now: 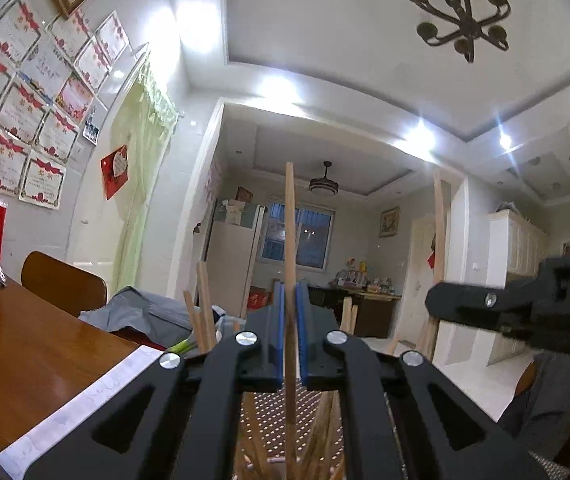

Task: Organize utensils
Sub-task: 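Open both grippers to release the chopsticks into the pink cup, then move both grippers away from the cup toward the last chopstick on the cloth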

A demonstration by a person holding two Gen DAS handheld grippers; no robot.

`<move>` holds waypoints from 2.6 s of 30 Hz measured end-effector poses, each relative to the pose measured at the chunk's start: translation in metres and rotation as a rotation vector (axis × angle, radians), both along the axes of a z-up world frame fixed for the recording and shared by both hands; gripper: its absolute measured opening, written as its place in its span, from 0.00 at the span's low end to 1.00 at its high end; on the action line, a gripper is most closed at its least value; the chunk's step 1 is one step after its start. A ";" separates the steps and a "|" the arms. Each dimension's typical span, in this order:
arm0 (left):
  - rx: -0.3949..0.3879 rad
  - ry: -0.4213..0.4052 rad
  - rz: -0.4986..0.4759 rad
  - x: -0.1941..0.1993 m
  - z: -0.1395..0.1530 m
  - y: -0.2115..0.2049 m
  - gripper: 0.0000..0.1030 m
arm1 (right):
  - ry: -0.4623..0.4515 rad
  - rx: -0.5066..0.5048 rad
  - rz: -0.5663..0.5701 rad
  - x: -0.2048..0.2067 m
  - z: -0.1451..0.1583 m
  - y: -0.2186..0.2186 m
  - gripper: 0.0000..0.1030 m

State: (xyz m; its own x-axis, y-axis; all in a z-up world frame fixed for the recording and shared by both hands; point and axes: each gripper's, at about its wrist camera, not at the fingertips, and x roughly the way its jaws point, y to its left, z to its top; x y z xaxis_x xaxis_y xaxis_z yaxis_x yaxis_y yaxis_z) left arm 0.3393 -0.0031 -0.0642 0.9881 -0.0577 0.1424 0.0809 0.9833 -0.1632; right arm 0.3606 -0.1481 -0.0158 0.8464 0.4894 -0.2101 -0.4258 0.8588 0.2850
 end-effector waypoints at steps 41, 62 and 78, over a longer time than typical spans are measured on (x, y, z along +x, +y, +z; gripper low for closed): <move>0.118 0.369 0.128 -0.023 0.039 0.024 0.55 | -0.079 0.012 -0.058 -0.012 -0.004 0.010 0.07; 0.134 0.430 0.145 -0.016 0.036 0.027 0.55 | 0.121 -0.116 0.025 0.015 -0.027 0.036 0.07; 0.109 0.502 0.169 -0.006 0.035 0.046 0.55 | 0.238 -0.200 0.054 0.032 -0.052 0.053 0.07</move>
State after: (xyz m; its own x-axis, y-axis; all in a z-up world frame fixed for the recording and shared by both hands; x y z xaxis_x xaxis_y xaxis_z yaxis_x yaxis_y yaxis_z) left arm 0.3332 0.0427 -0.0296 0.9298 0.1198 -0.3479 -0.1414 0.9893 -0.0372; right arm 0.3929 -0.0948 -0.0674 0.7361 0.4610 -0.4957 -0.4138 0.8860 0.2094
